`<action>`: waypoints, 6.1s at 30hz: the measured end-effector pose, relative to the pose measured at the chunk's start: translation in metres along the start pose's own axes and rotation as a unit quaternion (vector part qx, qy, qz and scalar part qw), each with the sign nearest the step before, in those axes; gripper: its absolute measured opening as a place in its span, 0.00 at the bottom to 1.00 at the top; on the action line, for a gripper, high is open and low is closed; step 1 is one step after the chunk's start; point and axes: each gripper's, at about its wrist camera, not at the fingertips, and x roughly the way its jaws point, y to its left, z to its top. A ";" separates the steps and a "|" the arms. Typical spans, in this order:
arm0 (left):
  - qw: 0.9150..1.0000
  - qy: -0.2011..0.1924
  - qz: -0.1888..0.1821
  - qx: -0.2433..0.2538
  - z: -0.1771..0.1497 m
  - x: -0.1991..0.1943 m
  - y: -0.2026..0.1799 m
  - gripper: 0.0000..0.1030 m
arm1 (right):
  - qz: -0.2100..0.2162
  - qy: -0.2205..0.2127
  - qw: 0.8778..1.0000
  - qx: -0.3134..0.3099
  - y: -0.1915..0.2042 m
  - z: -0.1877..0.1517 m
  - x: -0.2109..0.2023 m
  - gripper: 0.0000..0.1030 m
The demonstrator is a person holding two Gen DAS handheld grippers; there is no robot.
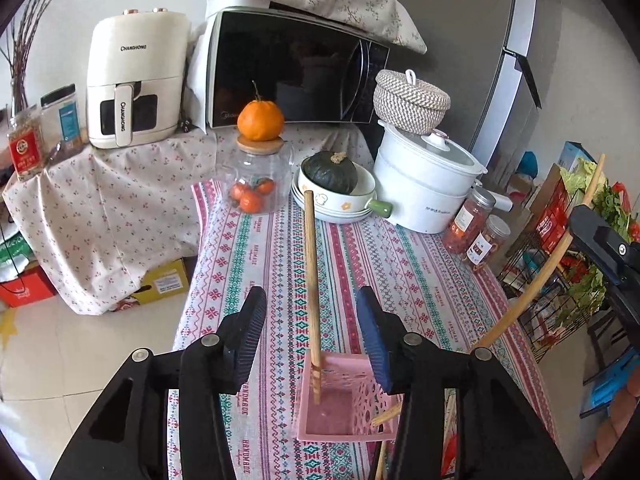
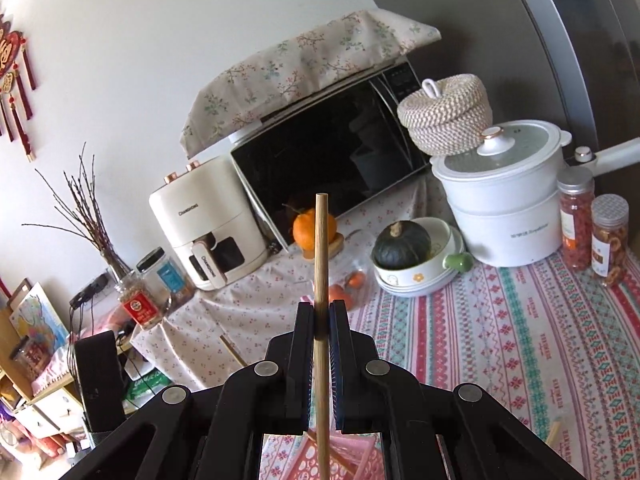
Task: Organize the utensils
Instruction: 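Carry the chopstick to the pink basket and open the left tool, then lower the held chopstick into the pink basket and open the right tool, then grasp the black chopstick with the left tool and lift it, then grasp a wooden chopstick with the right tool and lift it, then lower the black chopstick into the pink basket and open the left tool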
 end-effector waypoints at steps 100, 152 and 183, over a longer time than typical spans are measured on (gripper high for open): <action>0.944 0.220 -0.126 0.210 -0.115 0.051 -0.171 0.05 | -0.190 0.396 0.895 0.079 -0.193 -0.121 -0.067 0.67; 0.987 0.050 -0.129 0.087 -0.062 -0.098 -0.045 0.05 | -0.153 0.201 0.967 -0.029 -0.089 -0.088 -0.043 0.04; 0.986 -0.157 -0.037 0.048 -0.004 -0.126 -0.024 0.05 | -0.044 0.060 0.989 -0.127 0.027 -0.009 -0.080 0.03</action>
